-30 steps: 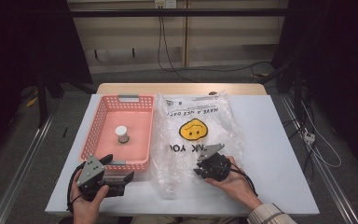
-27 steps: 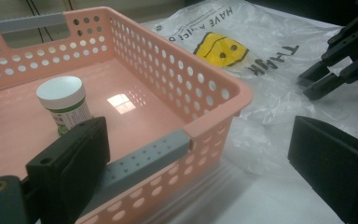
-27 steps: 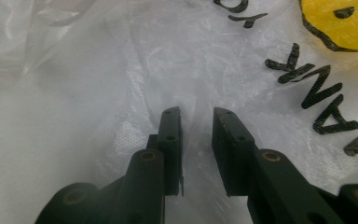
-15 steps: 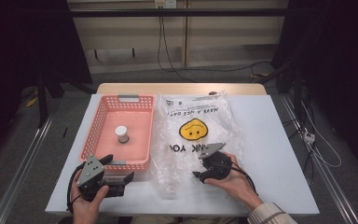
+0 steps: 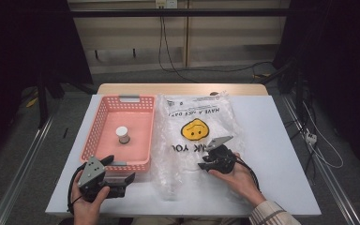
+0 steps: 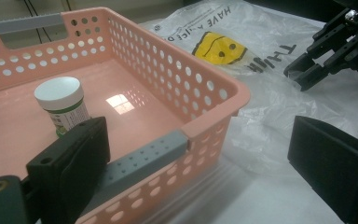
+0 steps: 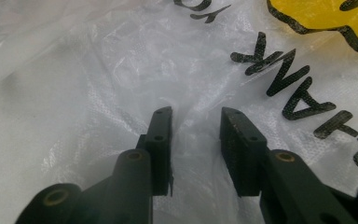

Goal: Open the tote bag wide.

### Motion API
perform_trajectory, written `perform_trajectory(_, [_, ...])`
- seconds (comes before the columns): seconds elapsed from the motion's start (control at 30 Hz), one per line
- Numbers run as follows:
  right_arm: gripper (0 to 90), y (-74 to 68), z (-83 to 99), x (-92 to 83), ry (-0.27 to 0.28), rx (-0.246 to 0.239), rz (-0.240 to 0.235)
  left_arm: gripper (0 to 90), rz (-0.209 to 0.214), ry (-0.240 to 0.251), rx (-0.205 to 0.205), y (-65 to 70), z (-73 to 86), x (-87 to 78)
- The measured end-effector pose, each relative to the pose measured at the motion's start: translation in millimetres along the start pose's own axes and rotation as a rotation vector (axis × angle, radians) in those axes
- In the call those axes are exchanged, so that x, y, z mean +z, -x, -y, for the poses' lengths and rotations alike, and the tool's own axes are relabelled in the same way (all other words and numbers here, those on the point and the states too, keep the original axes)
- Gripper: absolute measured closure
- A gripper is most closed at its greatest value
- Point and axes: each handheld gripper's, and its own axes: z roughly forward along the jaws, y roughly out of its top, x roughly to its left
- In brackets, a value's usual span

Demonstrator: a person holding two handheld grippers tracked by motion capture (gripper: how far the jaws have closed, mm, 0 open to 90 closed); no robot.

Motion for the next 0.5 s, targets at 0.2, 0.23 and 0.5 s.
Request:
perform_trajectory(0.2, [79.0, 2.9, -1.3, 1.3, 0.008, 0.02, 0.002, 5.4, 0.0, -0.001, 0.0, 0.4, 0.0, 0.4])
perform_trajectory(0.23, [79.0, 2.9, -1.3, 1.3, 0.008, 0.02, 0.002, 5.4, -0.001, -0.001, 0.0, 0.4, 0.0, 0.3])
perform_trajectory(0.5, [90.0, 6.9, -0.3, 1.0, 0.025, 0.068, 0.008, 5.5, 0.003, 0.002, -0.004, 0.2, 0.2, -0.6])
